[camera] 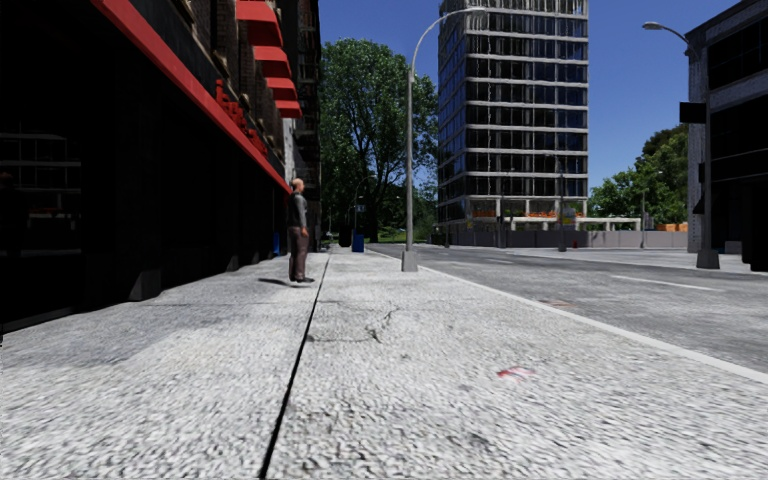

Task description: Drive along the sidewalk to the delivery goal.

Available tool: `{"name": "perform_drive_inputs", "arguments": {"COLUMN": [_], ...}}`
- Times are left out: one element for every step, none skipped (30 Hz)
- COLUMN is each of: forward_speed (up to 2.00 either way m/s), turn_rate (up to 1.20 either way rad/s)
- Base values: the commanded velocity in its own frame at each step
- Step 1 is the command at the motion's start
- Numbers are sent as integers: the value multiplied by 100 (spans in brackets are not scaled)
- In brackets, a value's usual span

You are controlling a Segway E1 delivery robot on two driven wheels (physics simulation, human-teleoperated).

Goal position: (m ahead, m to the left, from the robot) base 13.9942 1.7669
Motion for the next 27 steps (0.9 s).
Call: {"name": "perform_drive_inputs", "arguments": {"forward_speed": [200,200,200,200,200,200,200,200,200,200,200,200,200,200,200,200,200,200,200,200,200,200,200,200,200,200,186], "turn_rate": [0,0,0,0,0,0,0,0,0,0,0,0,0,0,0,0,0,0,0,0,0,0,0,0,0,-6,-17]}}
